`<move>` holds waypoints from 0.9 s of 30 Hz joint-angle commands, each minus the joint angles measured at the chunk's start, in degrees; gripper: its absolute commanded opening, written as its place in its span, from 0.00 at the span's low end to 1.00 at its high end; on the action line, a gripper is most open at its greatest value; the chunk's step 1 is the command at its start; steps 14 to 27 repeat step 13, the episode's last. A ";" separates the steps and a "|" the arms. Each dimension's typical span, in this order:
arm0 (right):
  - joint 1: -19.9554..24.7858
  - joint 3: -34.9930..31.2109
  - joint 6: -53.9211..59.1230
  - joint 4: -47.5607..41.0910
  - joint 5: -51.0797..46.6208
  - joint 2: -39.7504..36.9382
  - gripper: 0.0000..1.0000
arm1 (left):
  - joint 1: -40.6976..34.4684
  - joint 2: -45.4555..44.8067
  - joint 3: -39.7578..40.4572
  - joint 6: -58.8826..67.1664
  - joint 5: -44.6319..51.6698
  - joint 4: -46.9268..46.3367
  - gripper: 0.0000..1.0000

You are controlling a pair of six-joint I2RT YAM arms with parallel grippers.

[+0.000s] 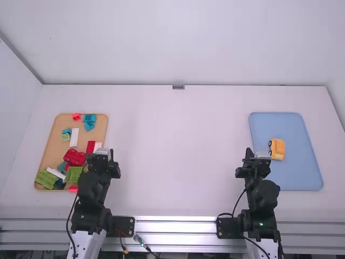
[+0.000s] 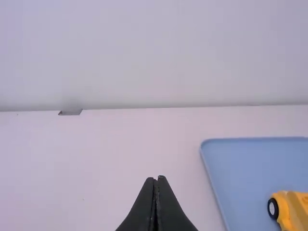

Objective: Assemble lego blocks to make yellow taxi

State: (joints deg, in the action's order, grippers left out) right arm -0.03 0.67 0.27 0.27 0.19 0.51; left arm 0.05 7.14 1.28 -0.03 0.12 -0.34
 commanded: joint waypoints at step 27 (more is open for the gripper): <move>0.03 -0.67 -0.27 -0.27 -0.19 -0.51 0.00 | -0.05 -7.14 -1.28 0.03 -0.12 0.34 0.00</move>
